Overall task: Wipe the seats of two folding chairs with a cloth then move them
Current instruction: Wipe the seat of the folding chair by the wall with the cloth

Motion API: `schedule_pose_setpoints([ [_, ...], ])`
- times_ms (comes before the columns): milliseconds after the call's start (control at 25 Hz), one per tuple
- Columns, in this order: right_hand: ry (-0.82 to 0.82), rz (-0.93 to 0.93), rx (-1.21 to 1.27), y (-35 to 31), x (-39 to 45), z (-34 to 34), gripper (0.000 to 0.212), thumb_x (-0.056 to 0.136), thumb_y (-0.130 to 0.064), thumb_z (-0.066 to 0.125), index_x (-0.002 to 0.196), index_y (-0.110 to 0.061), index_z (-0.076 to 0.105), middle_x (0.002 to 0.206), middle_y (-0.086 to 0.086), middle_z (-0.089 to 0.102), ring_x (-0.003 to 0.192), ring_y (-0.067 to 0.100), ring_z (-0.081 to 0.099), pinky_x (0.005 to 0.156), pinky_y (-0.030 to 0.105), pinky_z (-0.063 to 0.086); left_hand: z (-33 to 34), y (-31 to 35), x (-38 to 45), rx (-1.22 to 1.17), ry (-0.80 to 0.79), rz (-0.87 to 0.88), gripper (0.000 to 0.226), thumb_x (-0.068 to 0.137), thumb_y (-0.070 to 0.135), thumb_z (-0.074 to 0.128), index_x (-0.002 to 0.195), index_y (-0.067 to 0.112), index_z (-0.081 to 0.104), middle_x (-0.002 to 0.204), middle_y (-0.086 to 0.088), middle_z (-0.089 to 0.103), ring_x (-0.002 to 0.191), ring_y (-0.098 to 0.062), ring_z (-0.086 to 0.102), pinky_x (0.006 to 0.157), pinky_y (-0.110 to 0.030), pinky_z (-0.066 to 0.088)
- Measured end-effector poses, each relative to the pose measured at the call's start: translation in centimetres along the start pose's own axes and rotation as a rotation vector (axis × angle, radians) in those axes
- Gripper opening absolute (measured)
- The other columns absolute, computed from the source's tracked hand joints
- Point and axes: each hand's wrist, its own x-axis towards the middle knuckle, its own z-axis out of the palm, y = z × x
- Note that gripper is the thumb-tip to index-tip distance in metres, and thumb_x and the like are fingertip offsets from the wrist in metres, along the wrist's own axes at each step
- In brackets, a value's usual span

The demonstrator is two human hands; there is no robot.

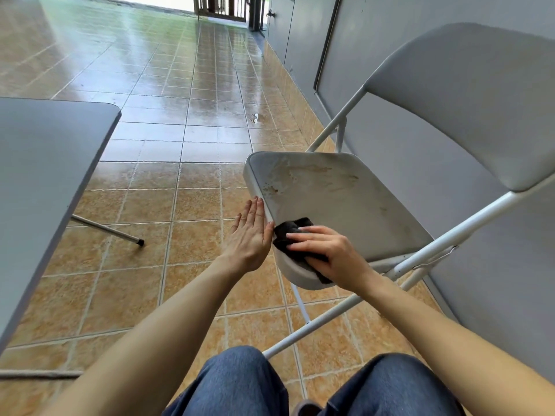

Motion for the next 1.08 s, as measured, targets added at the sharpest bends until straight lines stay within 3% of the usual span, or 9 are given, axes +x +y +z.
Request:
schedule_pose_setpoints([
  [120, 0.051, 0.099, 0.006, -0.5, -0.3, 0.2, 0.028, 0.087, -0.012, 0.064, 0.113, -0.02, 0.072, 0.126, -0.005, 0.065, 0.122, 0.016, 0.055, 0.103, 0.036, 0.046, -0.1, 0.0, 0.2, -0.01, -0.003, 0.003, 0.063, 0.101, 0.043, 0.01, 0.153, 0.014, -0.011, 0.162, 0.0, -0.015, 0.148, -0.01, -0.017, 0.122, -0.034, -0.007],
  [280, 0.011, -0.053, -0.036, -0.5, -2.6, -0.3, 0.027, 0.089, -0.015, 0.062, 0.115, -0.019, 0.071, 0.13, -0.005, 0.063, 0.123, 0.018, 0.053, 0.106, 0.03, 0.043, 0.2, -0.2, 0.3, -0.049, 0.007, 0.026, 0.063, 0.101, 0.043, 0.011, 0.153, 0.015, -0.012, 0.161, 0.001, -0.017, 0.147, -0.009, -0.018, 0.122, -0.034, -0.007],
  [360, 0.02, -0.007, -0.076, 1.0, -1.2, -0.7, 0.029, 0.09, -0.014, 0.061, 0.116, -0.02, 0.071, 0.129, -0.006, 0.063, 0.119, 0.017, 0.053, 0.104, 0.026, 0.042, -0.1, -0.6, 1.2, -0.098, 0.036, 0.012, 0.063, 0.101, 0.041, 0.012, 0.153, 0.015, -0.011, 0.162, 0.001, -0.016, 0.147, -0.009, -0.017, 0.122, -0.034, -0.007],
  [520, 0.146, 0.31, -0.189, 7.7, 3.5, -1.0, 0.032, 0.083, -0.005, 0.064, 0.111, -0.017, 0.073, 0.122, -0.001, 0.068, 0.109, 0.028, 0.058, 0.099, 0.037, 0.046, -0.4, -1.6, 3.6, -0.074, 0.038, -0.041, 0.061, 0.101, 0.04, 0.01, 0.153, 0.014, -0.011, 0.162, 0.001, -0.015, 0.148, -0.01, -0.016, 0.123, -0.036, -0.006],
  [640, 0.314, 0.654, -0.179, 13.2, 8.1, -1.7, 0.03, 0.084, -0.007, 0.061, 0.11, -0.017, 0.074, 0.119, 0.003, 0.07, 0.112, 0.027, 0.062, 0.098, 0.031, 0.044, 0.2, -1.2, 4.0, -0.073, 0.05, -0.031, 0.06, 0.101, 0.039, 0.009, 0.152, 0.015, -0.012, 0.161, 0.003, -0.016, 0.147, -0.008, -0.018, 0.122, -0.035, -0.007],
  [720, 0.38, 0.744, -0.093, 14.5, 11.8, -1.3, 0.028, 0.086, -0.01, 0.058, 0.108, -0.019, 0.074, 0.113, 0.004, 0.073, 0.109, 0.025, 0.064, 0.097, 0.029, 0.046, 0.5, -1.1, 4.1, -0.066, 0.061, -0.032, 0.06, 0.102, 0.039, 0.009, 0.152, 0.015, -0.013, 0.161, 0.003, -0.017, 0.147, -0.007, -0.019, 0.122, -0.034, -0.008],
  [880, 0.262, 0.485, 0.127, 11.8, 17.6, 1.4, 0.026, 0.087, -0.011, 0.06, 0.106, -0.02, 0.075, 0.109, -0.001, 0.074, 0.102, 0.013, 0.068, 0.098, 0.031, 0.051, 0.1, -1.6, 4.5, -0.059, 0.051, -0.052, 0.06, 0.102, 0.039, 0.01, 0.153, 0.016, -0.012, 0.162, 0.005, -0.015, 0.147, -0.006, -0.017, 0.122, -0.033, -0.008],
  [1080, 0.06, 0.11, 0.273, 5.3, 12.6, 2.1, 0.028, 0.084, -0.003, 0.064, 0.108, -0.014, 0.073, 0.117, 0.002, 0.071, 0.113, 0.011, 0.063, 0.104, 0.032, 0.047, 0.1, -2.0, 4.6, -0.062, 0.037, -0.052, 0.06, 0.102, 0.04, 0.009, 0.153, 0.017, -0.011, 0.162, 0.005, -0.015, 0.147, -0.005, -0.017, 0.122, -0.034, -0.007],
])
